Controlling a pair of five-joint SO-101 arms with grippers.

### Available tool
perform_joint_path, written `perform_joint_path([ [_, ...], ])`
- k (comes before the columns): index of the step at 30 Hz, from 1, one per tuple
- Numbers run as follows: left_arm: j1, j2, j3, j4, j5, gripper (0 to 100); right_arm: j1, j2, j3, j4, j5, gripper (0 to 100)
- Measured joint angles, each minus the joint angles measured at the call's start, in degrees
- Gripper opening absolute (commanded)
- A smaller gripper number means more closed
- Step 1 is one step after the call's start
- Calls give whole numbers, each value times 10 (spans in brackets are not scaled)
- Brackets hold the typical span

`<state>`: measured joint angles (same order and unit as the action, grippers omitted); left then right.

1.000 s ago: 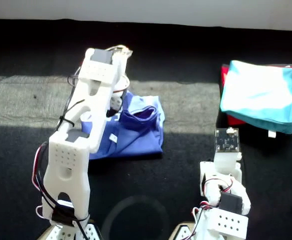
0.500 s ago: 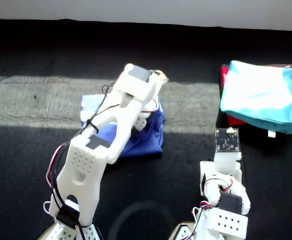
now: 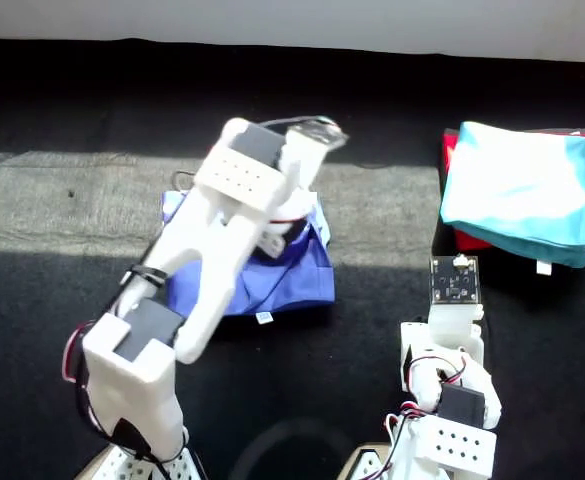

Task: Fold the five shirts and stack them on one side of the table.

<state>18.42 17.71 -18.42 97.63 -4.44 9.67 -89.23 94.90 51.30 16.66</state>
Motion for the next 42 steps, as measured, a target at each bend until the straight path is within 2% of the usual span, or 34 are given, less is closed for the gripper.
perform_joint_path([
  [4,-56,12,71,-84,0,9,0,0,0,0,0,12],
  [9,-63,55,127,-193,4,9,0,0,0,0,0,12],
  [12,-63,62,133,-217,27,9,0,0,0,0,0,12],
  [16,-26,62,134,-214,40,9,0,0,0,0,0,12],
  [25,98,62,133,-141,59,9,0,0,0,0,0,12],
  [30,138,40,102,-84,64,9,0,0,0,0,0,12],
  [35,131,-44,80,-63,64,9,0,0,0,0,0,12],
  [42,18,-55,144,-142,26,9,0,0,0,0,0,12],
])
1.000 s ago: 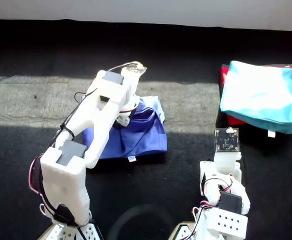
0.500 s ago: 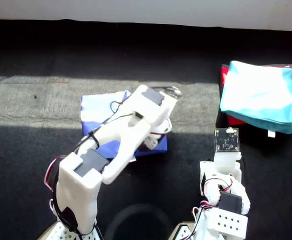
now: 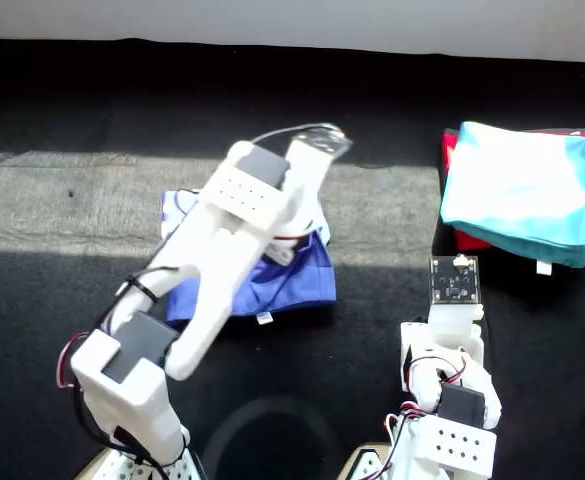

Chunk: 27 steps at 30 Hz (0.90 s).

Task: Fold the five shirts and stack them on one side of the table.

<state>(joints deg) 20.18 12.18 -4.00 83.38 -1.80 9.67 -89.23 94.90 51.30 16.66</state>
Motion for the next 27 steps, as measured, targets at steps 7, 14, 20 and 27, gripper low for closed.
perform_joint_path([
  [7,-68,54,65,-116,-1,9,-3,0,0,0,0,12],
  [14,-37,83,74,-148,25,9,-4,0,0,0,0,12],
  [20,53,83,70,-127,53,9,-4,0,0,0,0,12],
  [27,160,84,-25,-7,75,9,-4,0,0,0,0,12],
])
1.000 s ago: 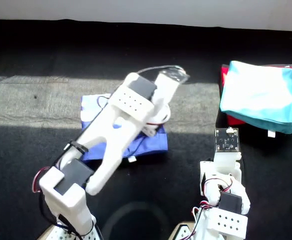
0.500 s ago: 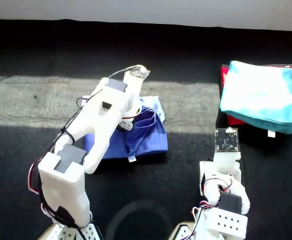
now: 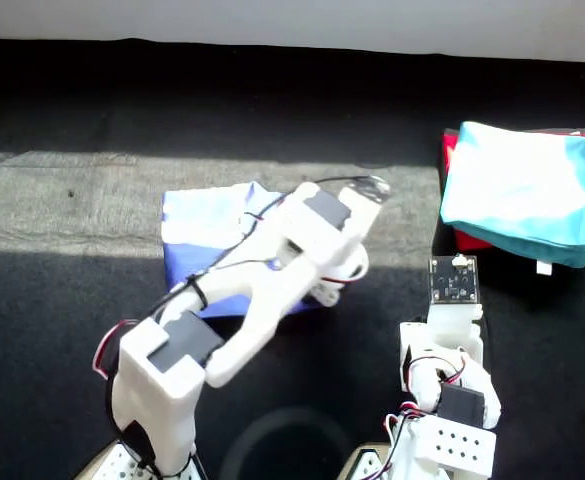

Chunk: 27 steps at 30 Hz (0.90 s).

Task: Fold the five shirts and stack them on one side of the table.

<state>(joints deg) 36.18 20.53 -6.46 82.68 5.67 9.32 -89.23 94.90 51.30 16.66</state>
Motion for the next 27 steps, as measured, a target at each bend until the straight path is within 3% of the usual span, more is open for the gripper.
perform_joint_path([
  [8,-10,0,-143,65,-16,9,0,0,0,0,0,12],
  [18,-186,7,-168,63,-62,9,0,0,0,0,0,12],
  [21,-220,7,-120,23,-74,9,0,0,0,0,0,12],
  [27,-218,7,9,-104,-84,9,0,0,0,0,0,12],
])
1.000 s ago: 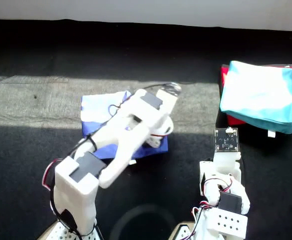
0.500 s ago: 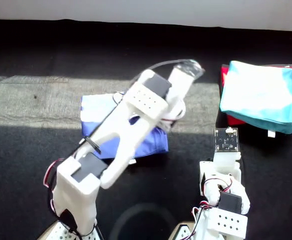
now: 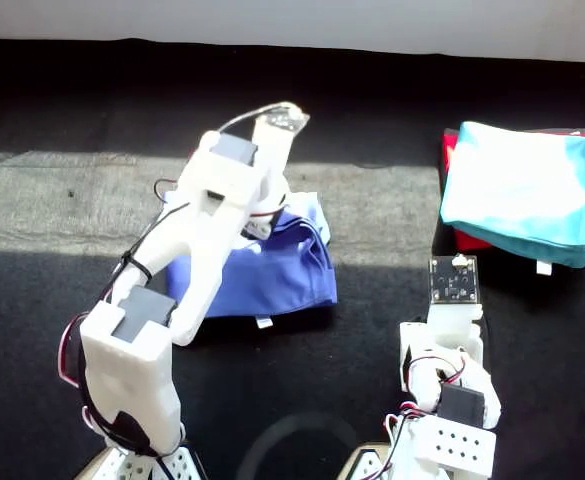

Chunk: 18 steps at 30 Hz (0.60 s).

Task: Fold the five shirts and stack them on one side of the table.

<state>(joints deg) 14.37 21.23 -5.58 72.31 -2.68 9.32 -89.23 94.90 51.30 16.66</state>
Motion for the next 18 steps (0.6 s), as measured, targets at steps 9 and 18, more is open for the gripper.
perform_joint_path([
  [9,1,55,11,-87,5,9,0,0,0,0,0,12],
  [18,47,85,-128,-124,39,9,0,0,0,0,0,12],
])
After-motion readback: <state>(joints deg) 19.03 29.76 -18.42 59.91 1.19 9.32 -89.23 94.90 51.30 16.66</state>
